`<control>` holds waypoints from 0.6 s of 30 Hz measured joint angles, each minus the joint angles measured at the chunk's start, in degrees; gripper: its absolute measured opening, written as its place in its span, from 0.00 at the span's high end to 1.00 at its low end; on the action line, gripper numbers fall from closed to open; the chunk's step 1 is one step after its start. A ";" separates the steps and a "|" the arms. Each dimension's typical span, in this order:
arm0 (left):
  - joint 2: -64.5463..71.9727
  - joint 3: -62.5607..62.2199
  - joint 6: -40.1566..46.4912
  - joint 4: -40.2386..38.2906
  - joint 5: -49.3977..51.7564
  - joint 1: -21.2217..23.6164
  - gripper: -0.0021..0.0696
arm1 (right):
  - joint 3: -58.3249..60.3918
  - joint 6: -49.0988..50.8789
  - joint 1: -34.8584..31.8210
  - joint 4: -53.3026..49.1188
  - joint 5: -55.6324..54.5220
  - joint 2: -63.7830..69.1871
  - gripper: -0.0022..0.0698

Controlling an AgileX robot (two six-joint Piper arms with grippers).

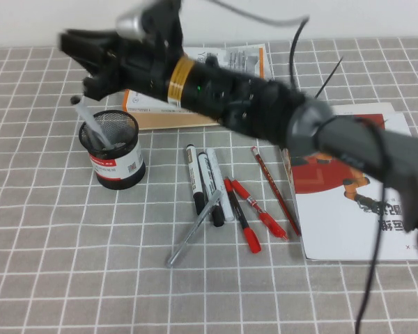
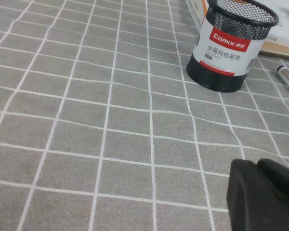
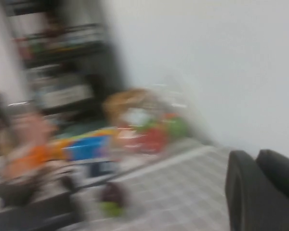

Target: Put the pen into the pen holder

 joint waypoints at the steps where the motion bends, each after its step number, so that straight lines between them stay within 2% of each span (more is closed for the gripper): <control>1: 0.00 0.00 0.00 0.00 0.00 0.00 0.98 | 0.00 2.51 0.00 -4.06 -1.24 -1.32 0.97; 5: 0.00 0.00 0.00 0.00 0.00 0.00 0.98 | 0.00 12.78 0.00 -17.13 -4.72 -5.77 0.98; 11: 0.00 0.00 0.00 0.00 0.00 0.00 0.98 | 0.24 22.58 0.00 -30.15 -3.65 -11.33 0.99; 14: 0.00 0.00 0.00 0.00 0.00 0.00 0.98 | 3.66 25.06 0.00 -33.82 0.29 -15.63 0.99; 18: 0.00 0.00 0.00 0.00 0.00 0.00 0.98 | 14.89 25.10 0.00 -34.70 8.38 -24.35 0.99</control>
